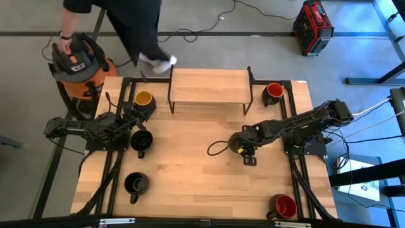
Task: Place coffee mugs
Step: Put the green mug on the shelf
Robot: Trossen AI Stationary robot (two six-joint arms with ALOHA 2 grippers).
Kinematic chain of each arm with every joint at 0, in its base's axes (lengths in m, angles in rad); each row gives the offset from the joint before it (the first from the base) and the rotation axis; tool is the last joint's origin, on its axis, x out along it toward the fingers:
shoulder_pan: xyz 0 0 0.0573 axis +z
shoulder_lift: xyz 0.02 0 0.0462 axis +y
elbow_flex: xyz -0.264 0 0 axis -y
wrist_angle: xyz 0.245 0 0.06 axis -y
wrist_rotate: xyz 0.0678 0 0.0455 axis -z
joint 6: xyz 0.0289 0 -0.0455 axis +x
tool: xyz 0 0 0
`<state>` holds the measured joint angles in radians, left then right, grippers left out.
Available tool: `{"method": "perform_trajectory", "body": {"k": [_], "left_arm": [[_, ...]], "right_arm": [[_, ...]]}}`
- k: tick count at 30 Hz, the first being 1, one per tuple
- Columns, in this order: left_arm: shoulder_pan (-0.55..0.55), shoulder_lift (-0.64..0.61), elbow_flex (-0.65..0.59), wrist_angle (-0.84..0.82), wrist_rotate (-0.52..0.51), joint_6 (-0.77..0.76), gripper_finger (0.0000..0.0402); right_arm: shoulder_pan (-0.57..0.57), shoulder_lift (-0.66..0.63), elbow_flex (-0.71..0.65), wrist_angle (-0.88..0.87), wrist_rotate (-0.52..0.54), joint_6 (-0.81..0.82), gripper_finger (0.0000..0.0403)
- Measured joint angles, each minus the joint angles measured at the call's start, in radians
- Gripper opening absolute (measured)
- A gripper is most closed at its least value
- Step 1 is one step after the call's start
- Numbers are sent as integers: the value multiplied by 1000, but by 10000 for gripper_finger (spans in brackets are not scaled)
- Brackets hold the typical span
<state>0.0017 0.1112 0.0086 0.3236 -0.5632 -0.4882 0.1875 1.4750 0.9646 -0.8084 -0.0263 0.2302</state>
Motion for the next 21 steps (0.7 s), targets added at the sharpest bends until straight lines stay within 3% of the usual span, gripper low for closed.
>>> {"method": "perform_trajectory", "body": {"k": [6,13,21], "left_arm": [[0,0,0,0,0,0,7],[0,0,0,1,6,-4,7],[0,0,0,0,56,-7,7]], "right_arm": [[0,2,-3,-15,-27,-1,11],[2,-13,1,-22,-46,0,5],[-5,-24,167,-148,-26,-46,4]]}}
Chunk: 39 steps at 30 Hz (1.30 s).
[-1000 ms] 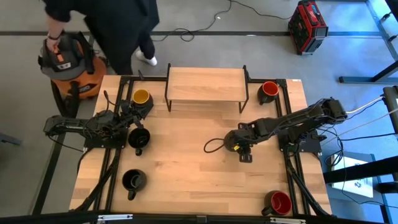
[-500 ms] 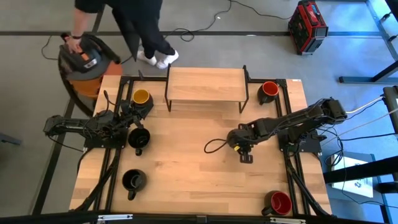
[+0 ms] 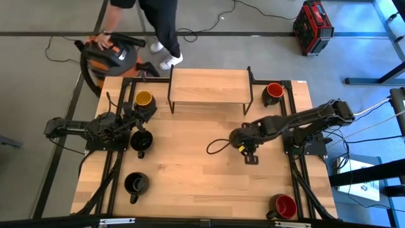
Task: Place coffee mugs
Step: Put the green mug on the shelf
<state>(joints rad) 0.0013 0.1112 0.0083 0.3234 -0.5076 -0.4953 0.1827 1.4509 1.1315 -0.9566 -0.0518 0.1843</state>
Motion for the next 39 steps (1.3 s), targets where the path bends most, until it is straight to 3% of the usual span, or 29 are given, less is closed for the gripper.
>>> {"method": "perform_trajectory", "body": {"k": [20,32,39], "left_arm": [[0,0,0,0,1,5,7],[0,0,0,-20,0,8,7],[0,0,0,-27,0,8,7]], "right_arm": [[-238,26,526,-334,114,-176,1],[-464,241,901,-616,155,-323,1],[-619,309,934,-615,113,-372,0]]}}
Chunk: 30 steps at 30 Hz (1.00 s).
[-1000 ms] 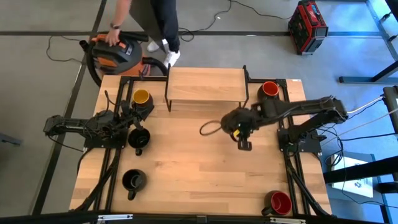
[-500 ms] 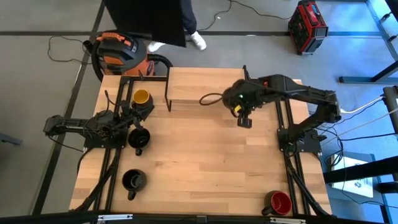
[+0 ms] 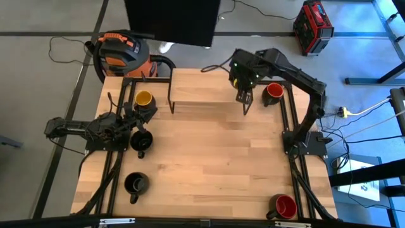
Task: Place coffee mugs
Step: Put the green mug on the shelf
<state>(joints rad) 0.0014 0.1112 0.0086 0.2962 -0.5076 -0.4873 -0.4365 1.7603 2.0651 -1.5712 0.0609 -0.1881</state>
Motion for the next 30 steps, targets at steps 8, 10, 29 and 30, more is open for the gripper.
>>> {"method": "perform_trajectory", "body": {"k": [8,10,29,30], "left_arm": [[0,0,0,-15,0,0,7],[0,0,0,-17,0,0,7],[0,0,0,-27,-13,2,7],[0,0,0,-28,-13,2,7]], "right_arm": [[-104,6,0,72,-28,-57,0],[-129,6,0,91,-41,-73,0],[-246,77,0,86,-223,-104,0],[-246,77,0,86,-231,-106,0]]}}
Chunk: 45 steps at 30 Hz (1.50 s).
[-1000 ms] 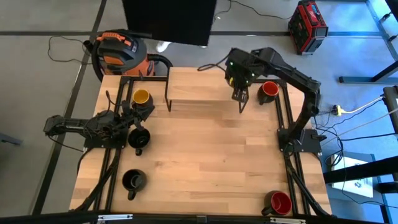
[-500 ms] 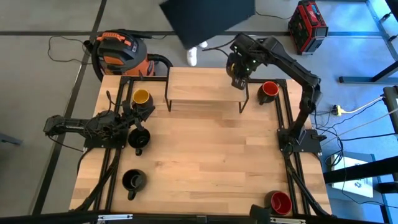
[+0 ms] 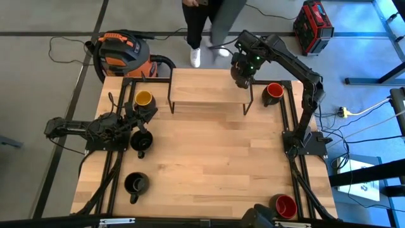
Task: Place coffee mugs
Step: Put the green mug on the shelf
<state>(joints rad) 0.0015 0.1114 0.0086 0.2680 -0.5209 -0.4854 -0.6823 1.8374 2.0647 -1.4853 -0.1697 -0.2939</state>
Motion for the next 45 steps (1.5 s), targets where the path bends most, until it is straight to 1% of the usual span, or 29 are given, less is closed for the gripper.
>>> {"method": "perform_trajectory", "body": {"k": [3,7,12,17,19,23,26,27,29,32,35,37,40,45], "left_arm": [[0,0,0,0,0,3,7],[0,0,0,0,1,8,7],[0,0,0,0,5,8,7],[0,0,0,-5,23,8,7],[0,0,0,-7,22,8,7],[0,0,0,-7,22,8,7],[0,0,0,-7,22,8,7],[0,0,0,-7,22,8,7],[0,0,0,-7,22,7,7],[0,0,0,-7,22,7,7],[0,0,0,-7,22,-1,7],[0,0,0,-7,22,-2,7],[0,0,0,-7,21,-2,7],[0,0,0,-7,21,-2,7]], "right_arm": [[8,0,0,0,-25,-6,0],[78,-18,0,-23,-18,-19,0],[248,-34,-1,-90,-49,-20,0],[438,-98,-66,-64,-83,25,0],[504,-100,-120,-56,-77,59,0],[611,-97,-256,58,-47,118,0],[681,-108,-399,118,-42,173,0],[700,-117,-452,162,-49,198,0],[723,-154,-563,279,-70,233,0],[723,-197,-725,393,-61,305,0],[719,-198,-829,497,-41,363,0],[720,-197,-869,534,-48,388,0],[723,-181,-919,545,-68,415,1],[709,-180,-941,582,-79,430,1]]}}
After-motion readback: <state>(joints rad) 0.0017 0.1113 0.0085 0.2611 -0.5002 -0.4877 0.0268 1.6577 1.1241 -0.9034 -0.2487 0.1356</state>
